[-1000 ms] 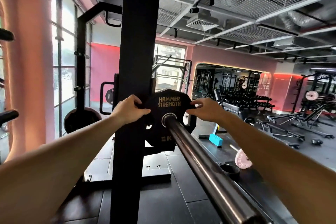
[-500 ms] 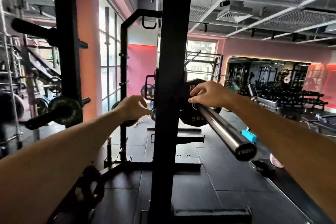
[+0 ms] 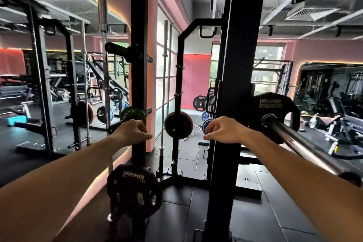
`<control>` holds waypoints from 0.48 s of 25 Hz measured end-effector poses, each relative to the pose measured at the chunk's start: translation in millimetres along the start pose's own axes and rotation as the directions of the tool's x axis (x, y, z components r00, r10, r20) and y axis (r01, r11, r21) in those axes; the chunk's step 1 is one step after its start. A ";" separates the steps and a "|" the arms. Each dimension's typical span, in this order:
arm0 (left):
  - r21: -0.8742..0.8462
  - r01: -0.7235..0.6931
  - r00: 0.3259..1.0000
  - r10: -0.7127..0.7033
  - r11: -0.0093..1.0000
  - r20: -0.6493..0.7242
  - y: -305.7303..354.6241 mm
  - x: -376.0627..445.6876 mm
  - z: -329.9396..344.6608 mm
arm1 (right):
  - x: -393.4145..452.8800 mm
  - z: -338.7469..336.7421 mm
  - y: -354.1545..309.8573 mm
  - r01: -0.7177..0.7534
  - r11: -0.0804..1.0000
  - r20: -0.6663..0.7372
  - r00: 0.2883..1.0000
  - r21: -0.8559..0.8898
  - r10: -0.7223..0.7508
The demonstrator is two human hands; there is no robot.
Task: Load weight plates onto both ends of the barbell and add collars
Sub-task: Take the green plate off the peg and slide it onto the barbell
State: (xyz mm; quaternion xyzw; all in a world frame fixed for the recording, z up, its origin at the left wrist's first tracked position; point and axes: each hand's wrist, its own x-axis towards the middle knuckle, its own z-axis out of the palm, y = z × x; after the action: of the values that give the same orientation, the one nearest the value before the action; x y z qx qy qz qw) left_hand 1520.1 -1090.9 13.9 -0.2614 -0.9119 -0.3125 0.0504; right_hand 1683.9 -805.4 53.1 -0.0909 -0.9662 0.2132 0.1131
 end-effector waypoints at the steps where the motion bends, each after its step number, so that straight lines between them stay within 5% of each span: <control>1: -0.006 0.026 1.000 -0.026 1.000 -0.001 -13.4 2.4 -4.0 | 10.9 9.7 -5.6 0.006 1.000 0.017 1.000 -0.002 -0.006; 12: 0.019 0.119 0.989 -0.117 0.993 -0.095 -184.8 94.1 -91.5 | 178.0 121.4 -127.9 0.085 0.996 0.051 0.995 -0.003 -0.085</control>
State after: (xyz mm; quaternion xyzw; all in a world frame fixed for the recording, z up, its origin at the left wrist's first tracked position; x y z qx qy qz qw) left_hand 1338.9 -1227.0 10.6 -0.1913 -0.9262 -0.3154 0.0779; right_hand 1465.9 -927.2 33.2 -0.0446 -0.9723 0.2077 0.0974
